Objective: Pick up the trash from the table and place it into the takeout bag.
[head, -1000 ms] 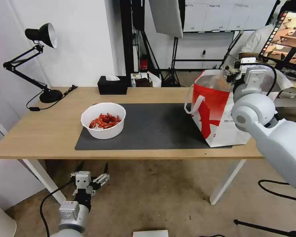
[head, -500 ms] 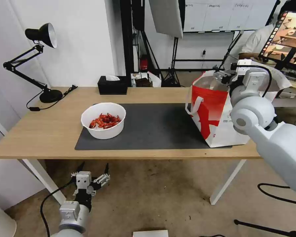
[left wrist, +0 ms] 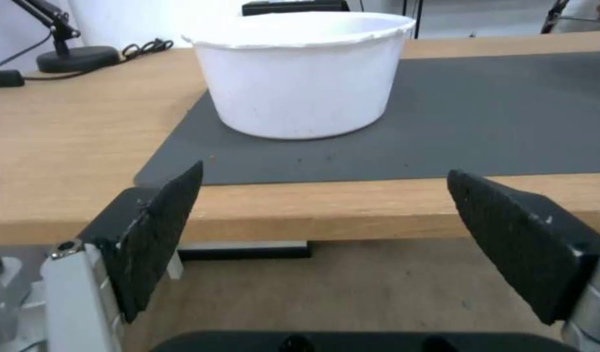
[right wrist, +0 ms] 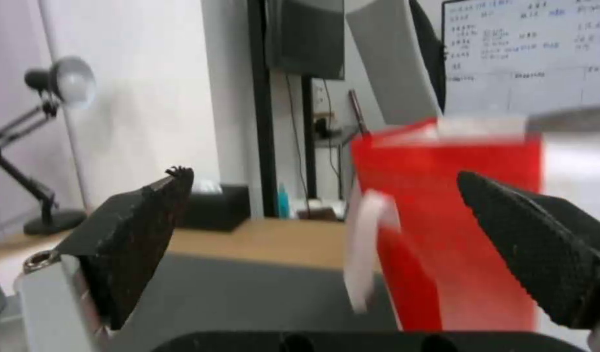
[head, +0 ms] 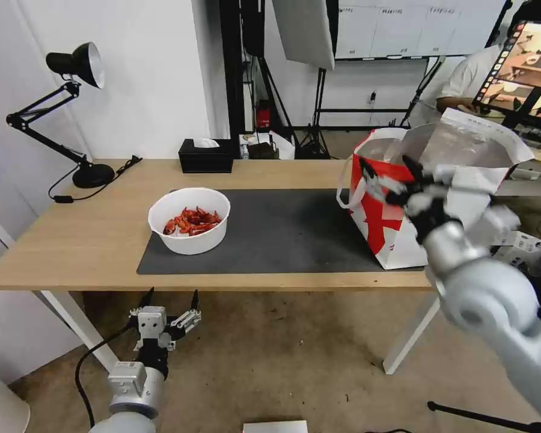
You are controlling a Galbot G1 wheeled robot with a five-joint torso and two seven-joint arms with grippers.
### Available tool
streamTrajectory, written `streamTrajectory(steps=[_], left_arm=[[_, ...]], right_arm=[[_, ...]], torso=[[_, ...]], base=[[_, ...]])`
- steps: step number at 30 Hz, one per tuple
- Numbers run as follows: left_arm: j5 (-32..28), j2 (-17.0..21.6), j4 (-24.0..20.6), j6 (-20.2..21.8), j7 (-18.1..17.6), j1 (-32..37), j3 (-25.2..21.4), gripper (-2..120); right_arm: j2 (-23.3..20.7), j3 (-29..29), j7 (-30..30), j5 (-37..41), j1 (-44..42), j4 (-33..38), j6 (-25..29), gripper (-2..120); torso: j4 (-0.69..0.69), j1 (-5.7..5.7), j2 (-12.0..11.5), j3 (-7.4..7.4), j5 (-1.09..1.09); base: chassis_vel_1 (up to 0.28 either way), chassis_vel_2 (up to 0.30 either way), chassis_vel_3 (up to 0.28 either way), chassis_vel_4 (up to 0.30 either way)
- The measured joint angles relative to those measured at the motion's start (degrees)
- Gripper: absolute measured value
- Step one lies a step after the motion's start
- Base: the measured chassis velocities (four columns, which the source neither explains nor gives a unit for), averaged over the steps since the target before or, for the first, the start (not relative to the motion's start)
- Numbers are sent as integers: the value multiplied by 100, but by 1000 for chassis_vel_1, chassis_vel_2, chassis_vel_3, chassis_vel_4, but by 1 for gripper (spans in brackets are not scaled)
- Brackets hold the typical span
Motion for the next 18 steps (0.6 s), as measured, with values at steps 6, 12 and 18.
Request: streamTrajectory(steps=[6,12,18], left_arm=[[116,-95,19,-31,50,112,20,100],[131,-93,30,-53,78,147,-3,100],[131,-92,65,-55,83,133,0,100]], right_arm=[[856,319,-378,-1384,-1700,46,408,100],[1388,171,-405,-2040,-2152,-247,505,100],[1593,-13,-435,-2231,-2220,-514,521,100]], torso=[[0,0,0,0,-1],[1,0,0,0,-1],[2,1,0,1,-2]], base=[[0,0,0,0],[0,0,0,0],[0,0,0,0]])
